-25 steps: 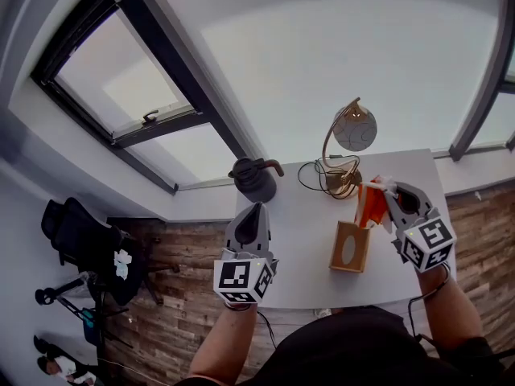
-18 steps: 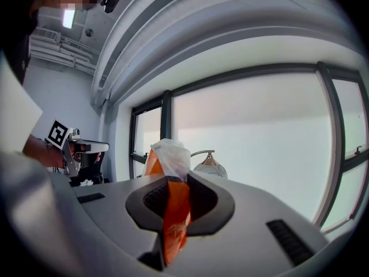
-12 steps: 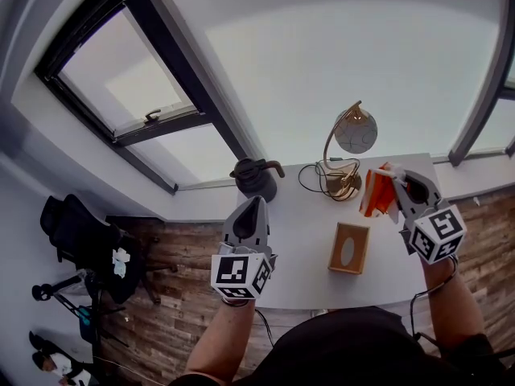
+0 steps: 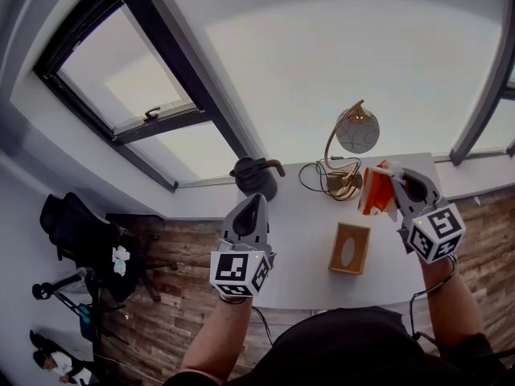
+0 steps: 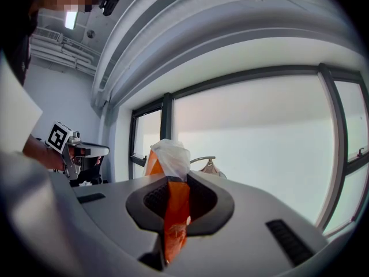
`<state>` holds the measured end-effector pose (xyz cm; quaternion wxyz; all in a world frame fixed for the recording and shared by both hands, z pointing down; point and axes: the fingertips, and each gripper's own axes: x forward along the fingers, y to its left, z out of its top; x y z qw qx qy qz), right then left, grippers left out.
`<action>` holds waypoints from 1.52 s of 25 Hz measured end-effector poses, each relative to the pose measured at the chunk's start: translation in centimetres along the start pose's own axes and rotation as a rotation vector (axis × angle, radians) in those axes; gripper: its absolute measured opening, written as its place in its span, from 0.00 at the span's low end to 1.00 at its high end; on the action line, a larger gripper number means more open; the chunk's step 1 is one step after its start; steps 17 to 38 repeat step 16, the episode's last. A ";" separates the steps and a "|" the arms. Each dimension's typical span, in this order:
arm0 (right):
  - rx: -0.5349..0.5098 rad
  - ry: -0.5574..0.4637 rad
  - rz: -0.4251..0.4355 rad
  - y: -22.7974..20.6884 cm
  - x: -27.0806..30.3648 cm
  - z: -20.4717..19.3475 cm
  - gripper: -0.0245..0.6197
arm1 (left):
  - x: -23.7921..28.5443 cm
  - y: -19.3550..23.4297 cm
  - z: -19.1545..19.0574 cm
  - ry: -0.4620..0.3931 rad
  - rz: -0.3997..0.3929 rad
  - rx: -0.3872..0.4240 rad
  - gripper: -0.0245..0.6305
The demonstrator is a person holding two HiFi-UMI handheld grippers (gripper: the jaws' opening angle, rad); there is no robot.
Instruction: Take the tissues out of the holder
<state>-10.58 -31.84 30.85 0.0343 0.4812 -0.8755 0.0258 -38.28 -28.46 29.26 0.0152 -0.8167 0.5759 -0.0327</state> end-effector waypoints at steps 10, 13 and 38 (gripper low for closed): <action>0.010 -0.002 -0.002 -0.4 0.0 -0.1 0.07 | 0.5 -0.2 0.5 -0.014 -0.004 -0.004 0.04; 0.007 -0.001 0.000 -0.4 0.0 -0.1 0.07 | 0.6 -0.2 0.5 -0.020 -0.001 -0.008 0.04; 0.006 0.001 0.004 -0.4 0.0 -0.3 0.07 | 0.6 -0.3 0.4 -0.021 0.002 -0.014 0.04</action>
